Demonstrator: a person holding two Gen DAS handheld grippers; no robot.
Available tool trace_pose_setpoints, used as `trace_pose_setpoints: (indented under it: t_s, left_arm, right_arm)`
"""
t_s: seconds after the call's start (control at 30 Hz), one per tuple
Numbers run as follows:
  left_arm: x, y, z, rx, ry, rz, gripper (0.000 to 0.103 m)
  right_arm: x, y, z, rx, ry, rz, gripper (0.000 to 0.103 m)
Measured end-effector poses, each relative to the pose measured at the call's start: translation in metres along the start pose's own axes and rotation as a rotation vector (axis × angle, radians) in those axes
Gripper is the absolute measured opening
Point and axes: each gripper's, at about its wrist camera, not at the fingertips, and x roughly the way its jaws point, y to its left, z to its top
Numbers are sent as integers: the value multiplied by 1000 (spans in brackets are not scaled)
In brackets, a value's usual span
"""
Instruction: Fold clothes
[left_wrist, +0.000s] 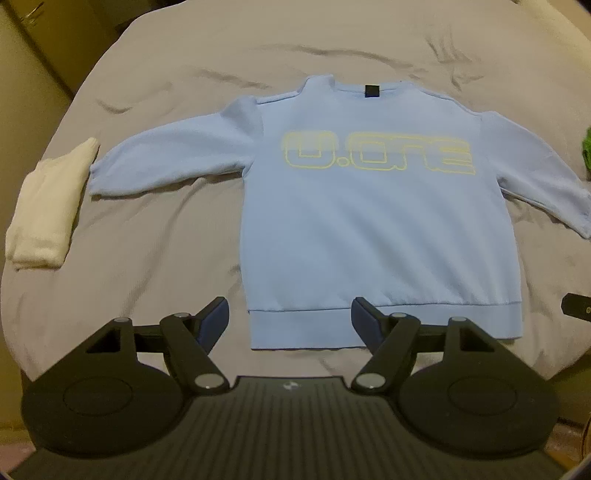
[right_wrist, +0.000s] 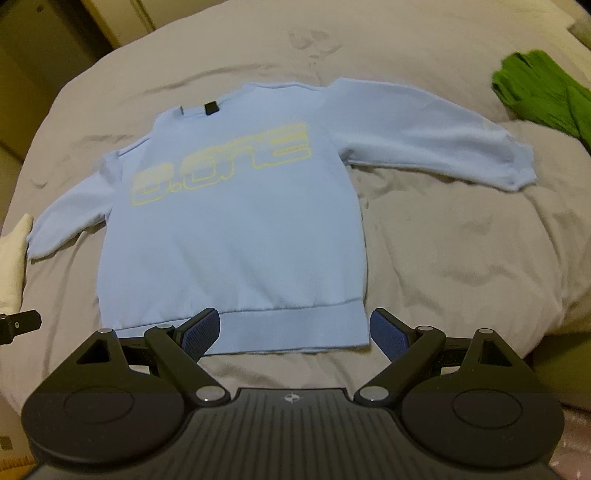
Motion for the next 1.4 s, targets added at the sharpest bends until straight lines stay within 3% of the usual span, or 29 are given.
trace_pose_setpoints:
  t_s: [0.33,0.5,0.67,0.87,1.07,1.27,1.4]
  left_arm:
    - [0,-26,17,-102,-4,39,70]
    - [8,-10,19,-188,25,53,70]
    - [23,22,27,-258,55,82,71]
    - [55,62,42,-292,99,65,73]
    - [100,116,50,-323,90,-9,75]
    - [176,194,45,-493,119,-118,74]
    - [217,252,47,-650,75,-153,71]
  right_arm:
    - [16,-15,50,-114,21,50,90]
    - [32,-6,71,-157,54,75,90]
    - [51,16,85,-194,89,87,90]
    - [73,44,102,-167,111,60,90]
    - [112,75,111,-105,142,23,91]
    - [177,95,115,20,192,-20,91]
    - [213,105,119,99,202,-47,91]
